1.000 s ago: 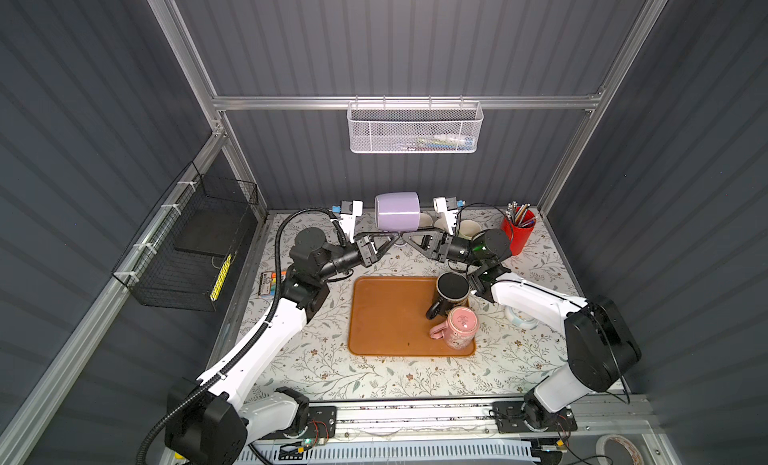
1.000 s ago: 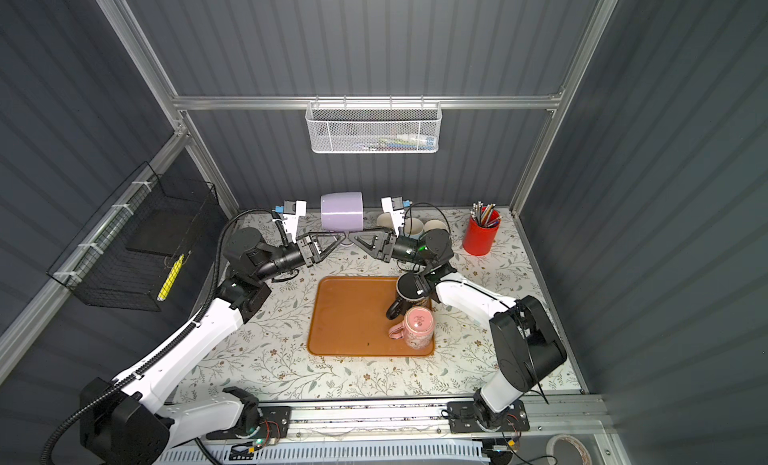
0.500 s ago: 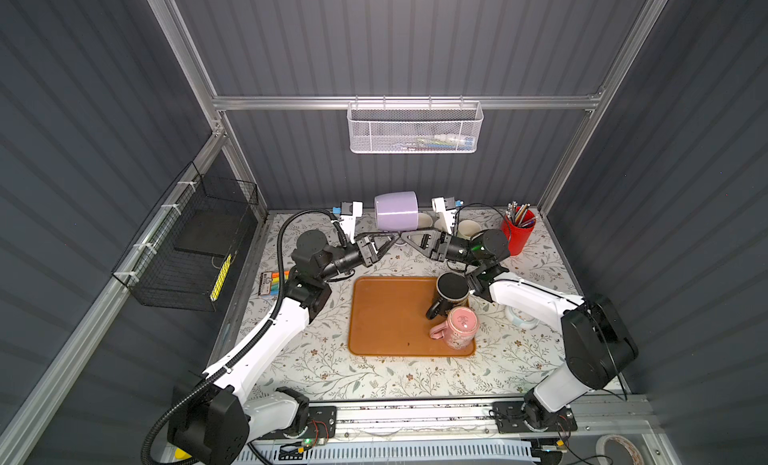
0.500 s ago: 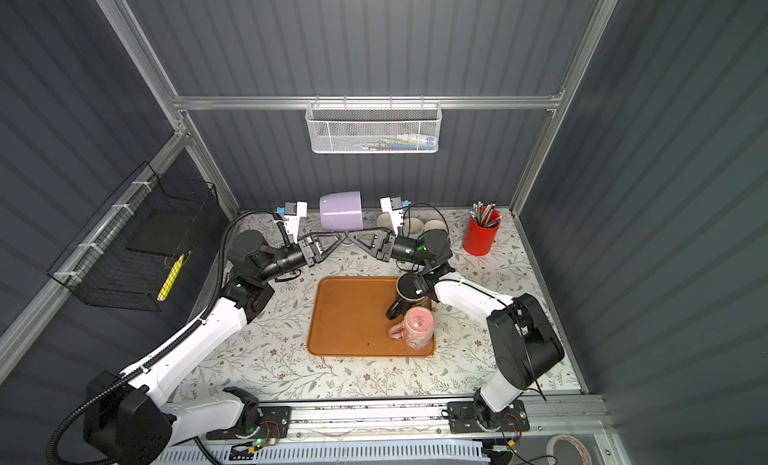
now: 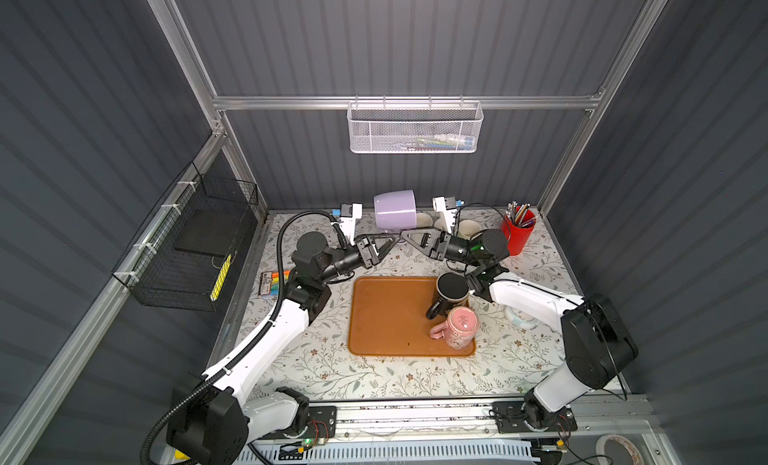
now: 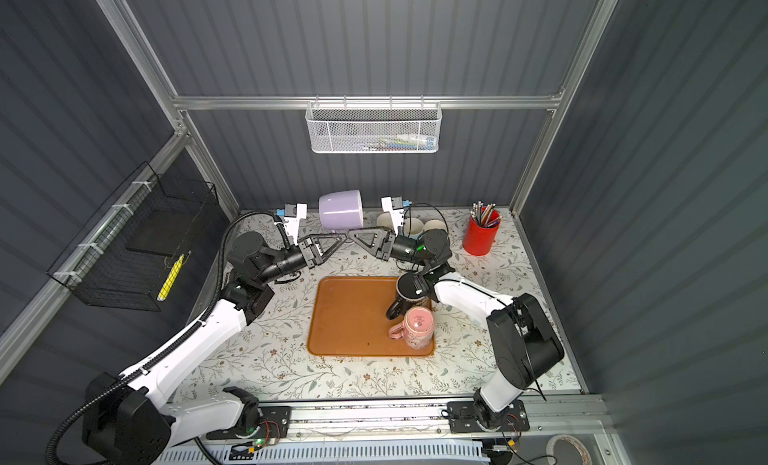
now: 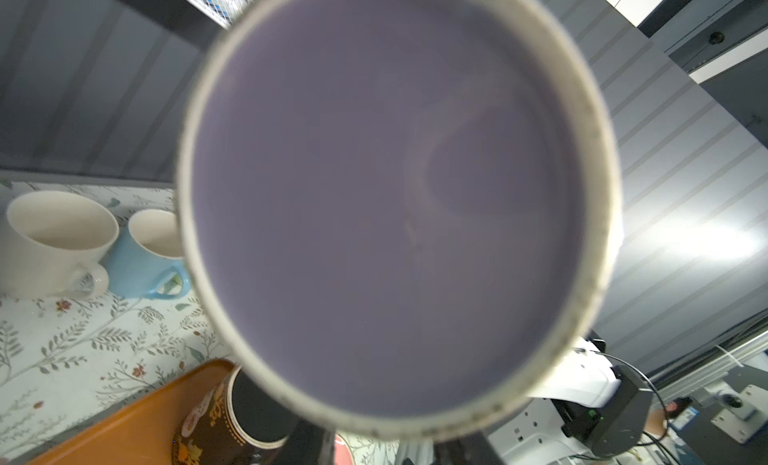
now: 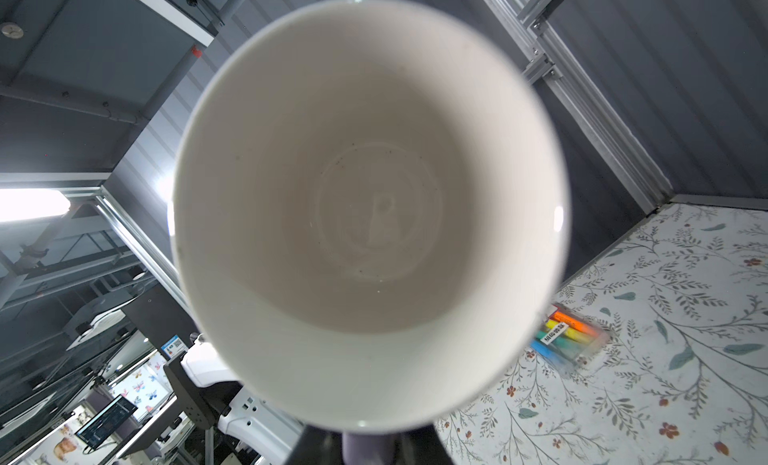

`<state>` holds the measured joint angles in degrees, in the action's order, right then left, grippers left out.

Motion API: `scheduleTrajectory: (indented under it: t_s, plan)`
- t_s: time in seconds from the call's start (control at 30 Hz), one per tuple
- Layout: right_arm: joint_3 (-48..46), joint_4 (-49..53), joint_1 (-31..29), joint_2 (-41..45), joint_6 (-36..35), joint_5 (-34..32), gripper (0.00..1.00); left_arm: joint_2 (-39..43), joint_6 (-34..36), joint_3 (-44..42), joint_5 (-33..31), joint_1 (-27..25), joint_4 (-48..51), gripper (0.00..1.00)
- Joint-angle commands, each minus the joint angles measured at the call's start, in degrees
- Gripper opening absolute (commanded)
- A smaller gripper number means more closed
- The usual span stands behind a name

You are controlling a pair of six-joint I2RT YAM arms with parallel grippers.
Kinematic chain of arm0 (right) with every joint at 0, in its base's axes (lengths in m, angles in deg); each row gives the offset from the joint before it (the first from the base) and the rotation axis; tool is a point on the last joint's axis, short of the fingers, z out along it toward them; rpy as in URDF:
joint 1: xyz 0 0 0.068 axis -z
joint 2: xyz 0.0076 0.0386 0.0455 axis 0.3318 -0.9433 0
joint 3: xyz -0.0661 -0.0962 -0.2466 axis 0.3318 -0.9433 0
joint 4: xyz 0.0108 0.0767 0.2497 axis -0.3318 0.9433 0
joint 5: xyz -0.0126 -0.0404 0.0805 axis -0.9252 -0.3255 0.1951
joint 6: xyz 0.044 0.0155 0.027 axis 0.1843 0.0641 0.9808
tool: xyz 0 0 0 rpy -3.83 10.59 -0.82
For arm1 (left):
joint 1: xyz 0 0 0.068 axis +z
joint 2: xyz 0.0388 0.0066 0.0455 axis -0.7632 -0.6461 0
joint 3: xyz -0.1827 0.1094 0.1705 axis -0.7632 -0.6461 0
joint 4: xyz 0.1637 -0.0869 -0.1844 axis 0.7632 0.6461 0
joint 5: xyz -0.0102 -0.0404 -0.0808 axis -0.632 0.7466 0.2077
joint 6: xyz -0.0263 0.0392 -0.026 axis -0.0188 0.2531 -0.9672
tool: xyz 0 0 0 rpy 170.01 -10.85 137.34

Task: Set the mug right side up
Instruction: 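Close the right gripper on the purple mug while the left gripper opens and withdraws, then carry the purple mug with the right gripper beside the white mug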

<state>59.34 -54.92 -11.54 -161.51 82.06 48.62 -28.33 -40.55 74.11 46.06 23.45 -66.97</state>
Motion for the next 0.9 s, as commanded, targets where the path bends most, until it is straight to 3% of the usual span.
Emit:
scheduleTrajectory:
  t_s: [0.0, 0.2, 0.3, 0.43, 0.57, 0.87]
  plan:
    - [0.00, -3.95, 0.02, 2.26, -1.83, -2.26, 0.00, 2.30, 2.48, -0.50, -0.46, -0.15, 2.27, 0.49]
    - [-0.79, -2.87, 0.24, 2.85, -2.60, -2.65, 0.00, 3.96, 5.13, -0.19, -1.64, -0.12, 5.89, 0.62]
    - [-1.22, 0.51, 0.24, 3.84, -4.40, -3.08, 0.00, 5.69, 7.71, 0.28, -3.06, -0.15, 9.84, 0.73]
    - [-1.19, 10.26, 0.23, 6.33, -10.02, -4.97, 0.00, 8.87, 12.15, 0.70, -6.15, -0.15, 16.13, 0.89]
    - [0.20, 23.17, -0.01, 8.61, -16.35, -8.72, 0.00, 11.51, 16.43, 1.99, -9.33, -0.15, 23.30, 0.98]
    - [10.05, 51.43, -2.18, 8.26, -27.61, -21.33, 0.00, 17.33, 24.77, 4.70, -20.95, -0.15, 37.03, 1.00]
